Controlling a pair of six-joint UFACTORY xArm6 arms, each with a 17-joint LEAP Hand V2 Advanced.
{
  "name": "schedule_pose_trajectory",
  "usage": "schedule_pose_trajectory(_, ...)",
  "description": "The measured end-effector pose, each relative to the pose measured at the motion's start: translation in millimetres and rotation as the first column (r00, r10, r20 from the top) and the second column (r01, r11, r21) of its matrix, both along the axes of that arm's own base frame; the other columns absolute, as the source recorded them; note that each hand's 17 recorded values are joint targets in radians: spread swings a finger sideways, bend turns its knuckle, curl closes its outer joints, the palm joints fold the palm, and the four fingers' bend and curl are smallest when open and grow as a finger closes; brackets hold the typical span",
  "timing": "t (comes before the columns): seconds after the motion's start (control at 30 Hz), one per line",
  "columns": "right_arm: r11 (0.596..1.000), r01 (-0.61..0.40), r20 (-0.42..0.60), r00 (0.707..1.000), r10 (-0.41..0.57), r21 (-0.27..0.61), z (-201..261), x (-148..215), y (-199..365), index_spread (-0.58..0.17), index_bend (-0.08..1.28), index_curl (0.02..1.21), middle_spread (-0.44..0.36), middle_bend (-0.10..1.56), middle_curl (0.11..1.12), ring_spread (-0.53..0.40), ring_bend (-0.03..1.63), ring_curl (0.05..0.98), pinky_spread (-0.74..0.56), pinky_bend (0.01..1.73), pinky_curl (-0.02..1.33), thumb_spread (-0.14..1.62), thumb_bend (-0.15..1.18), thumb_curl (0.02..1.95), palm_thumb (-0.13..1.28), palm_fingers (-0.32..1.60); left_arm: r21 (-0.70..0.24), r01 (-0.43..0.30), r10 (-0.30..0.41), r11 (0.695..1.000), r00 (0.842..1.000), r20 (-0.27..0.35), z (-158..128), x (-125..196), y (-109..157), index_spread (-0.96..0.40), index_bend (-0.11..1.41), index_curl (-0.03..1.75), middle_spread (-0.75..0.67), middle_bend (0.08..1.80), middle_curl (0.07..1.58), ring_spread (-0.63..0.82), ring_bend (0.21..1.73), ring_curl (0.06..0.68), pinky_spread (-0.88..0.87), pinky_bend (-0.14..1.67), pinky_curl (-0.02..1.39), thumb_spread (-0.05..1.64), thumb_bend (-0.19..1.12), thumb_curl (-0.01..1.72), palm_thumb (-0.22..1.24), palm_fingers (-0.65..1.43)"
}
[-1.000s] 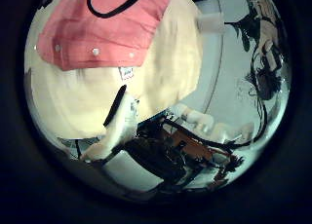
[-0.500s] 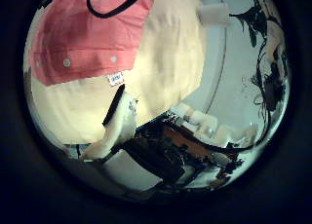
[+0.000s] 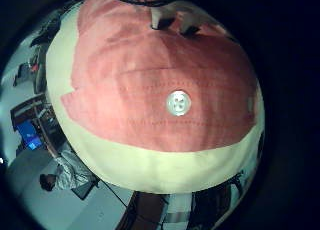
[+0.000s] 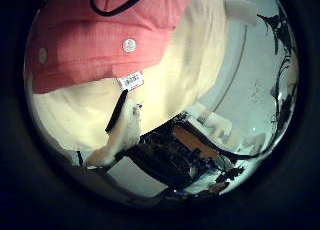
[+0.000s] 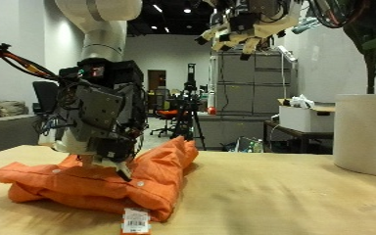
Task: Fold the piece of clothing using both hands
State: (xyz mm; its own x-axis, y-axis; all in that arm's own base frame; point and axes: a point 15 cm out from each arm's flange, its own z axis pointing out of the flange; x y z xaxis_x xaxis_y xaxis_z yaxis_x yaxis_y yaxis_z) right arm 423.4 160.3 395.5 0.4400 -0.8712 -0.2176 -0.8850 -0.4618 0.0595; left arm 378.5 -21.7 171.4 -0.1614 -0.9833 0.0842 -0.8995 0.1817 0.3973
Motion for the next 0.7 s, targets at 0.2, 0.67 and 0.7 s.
schedule_pose_trajectory(0.2, 1.000, 0.004, 0.016, 1.000, -0.004, -0.015, 29.5, -22.7, -20.4, -0.307, 0.19, 0.35, 0.091, 0.19, 0.33, 0.240, 0.18, 0.211, 0.36, 0.21, 0.30, 1.26, -0.01, 0.42, 0.74, 0.13, 0.008, -0.023, 0.022, 1.000, 0.990, 0.141, 78.1, 6.2, 16.0, 0.11, 0.17, 0.33, 0.29, 0.19, 0.29, 0.50, 0.44, 0.228, 0.50, 0.23, 0.33, 1.31, -0.01, 0.29, 0.49, 0.01)
schedule_pose_trajectory(0.67, 0.988, 0.004, -0.031, 0.999, -0.009, -0.155, 38.0, -123.9, -80.2, -0.317, 0.18, 0.34, 0.067, 0.19, 0.33, 0.235, 0.19, 0.209, 0.36, 0.20, 0.31, 1.34, -0.02, 0.37, 0.68, 0.13, 0.029, -0.053, 0.044, 0.998, 0.962, 0.269, 200.7, -63.2, 19.9, 0.10, 0.18, 0.33, 0.27, 0.18, 0.30, 0.49, 0.44, 0.229, 0.49, 0.23, 0.33, 1.29, -0.02, 0.29, 0.49, 0.04)
schedule_pose_trajectory(0.7, 0.987, 0.003, -0.044, 0.999, -0.010, -0.158, 31.6, -130.7, -81.8, -0.318, 0.18, 0.34, 0.066, 0.19, 0.33, 0.235, 0.19, 0.210, 0.36, 0.20, 0.31, 1.35, -0.02, 0.36, 0.67, 0.13, 0.026, -0.059, 0.050, 0.998, 0.964, 0.260, 198.9, -71.6, 17.6, 0.10, 0.18, 0.33, 0.27, 0.19, 0.30, 0.49, 0.44, 0.228, 0.49, 0.23, 0.32, 1.29, -0.01, 0.29, 0.48, 0.04)
